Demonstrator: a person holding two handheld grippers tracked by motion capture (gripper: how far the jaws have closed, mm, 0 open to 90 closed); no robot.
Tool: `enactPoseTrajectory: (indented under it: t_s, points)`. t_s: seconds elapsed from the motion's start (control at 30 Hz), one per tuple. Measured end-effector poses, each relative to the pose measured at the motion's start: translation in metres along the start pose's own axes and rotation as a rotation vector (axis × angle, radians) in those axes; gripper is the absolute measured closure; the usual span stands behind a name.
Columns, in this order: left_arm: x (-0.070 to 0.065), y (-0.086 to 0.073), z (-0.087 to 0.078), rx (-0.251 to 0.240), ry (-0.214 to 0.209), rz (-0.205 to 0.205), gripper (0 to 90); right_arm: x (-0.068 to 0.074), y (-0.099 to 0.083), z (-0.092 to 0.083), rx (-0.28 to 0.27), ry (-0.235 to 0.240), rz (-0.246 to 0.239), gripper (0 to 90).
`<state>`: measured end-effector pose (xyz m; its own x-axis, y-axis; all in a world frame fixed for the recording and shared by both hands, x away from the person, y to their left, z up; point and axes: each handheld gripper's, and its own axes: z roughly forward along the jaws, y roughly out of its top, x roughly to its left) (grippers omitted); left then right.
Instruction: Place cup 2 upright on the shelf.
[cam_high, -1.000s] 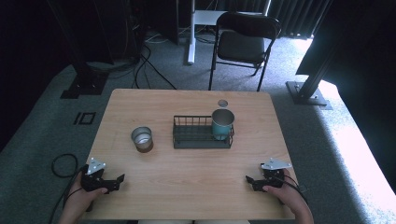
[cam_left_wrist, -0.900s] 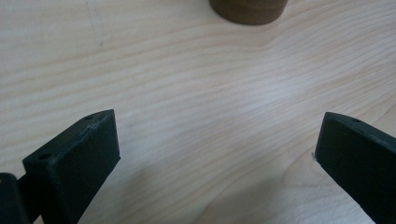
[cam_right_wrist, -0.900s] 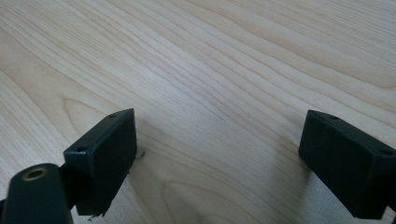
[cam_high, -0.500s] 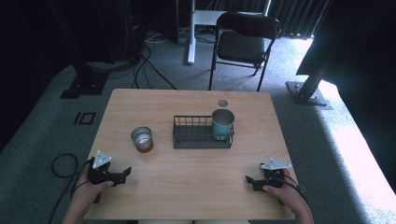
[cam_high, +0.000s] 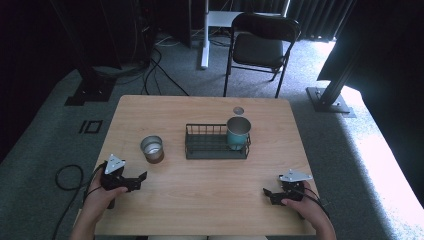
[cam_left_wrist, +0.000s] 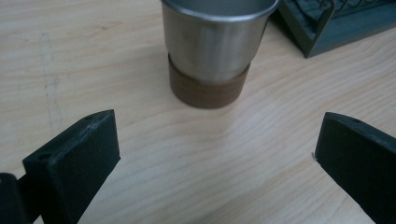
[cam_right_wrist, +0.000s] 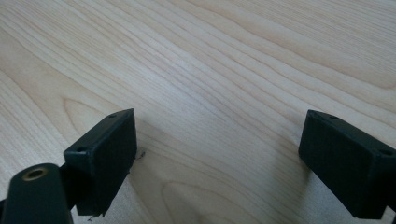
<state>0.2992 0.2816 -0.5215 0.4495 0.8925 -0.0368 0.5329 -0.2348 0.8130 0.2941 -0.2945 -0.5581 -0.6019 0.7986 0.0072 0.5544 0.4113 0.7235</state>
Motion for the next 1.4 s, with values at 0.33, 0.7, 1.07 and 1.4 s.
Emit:
enactPoseTrajectory:
  t_s: [0.33,0.7,1.07,1.4]
  points:
    - [-0.001,0.013,0.009,-0.021,-0.015,-0.002,0.6,0.000,0.000,0.000,0.000,0.002,0.002,11.0]
    - [0.000,0.030,0.016,-0.090,-0.004,0.004,0.6,0.000,0.000,0.000,-0.001,0.001,-0.001,11.0]
    - [0.001,0.043,0.029,-0.095,-0.009,0.016,0.6,0.000,0.000,0.000,-0.001,0.002,0.001,11.0]
    - [-0.001,0.052,0.044,-0.099,-0.025,0.015,0.6,0.000,0.000,0.000,-0.001,0.001,0.000,11.0]
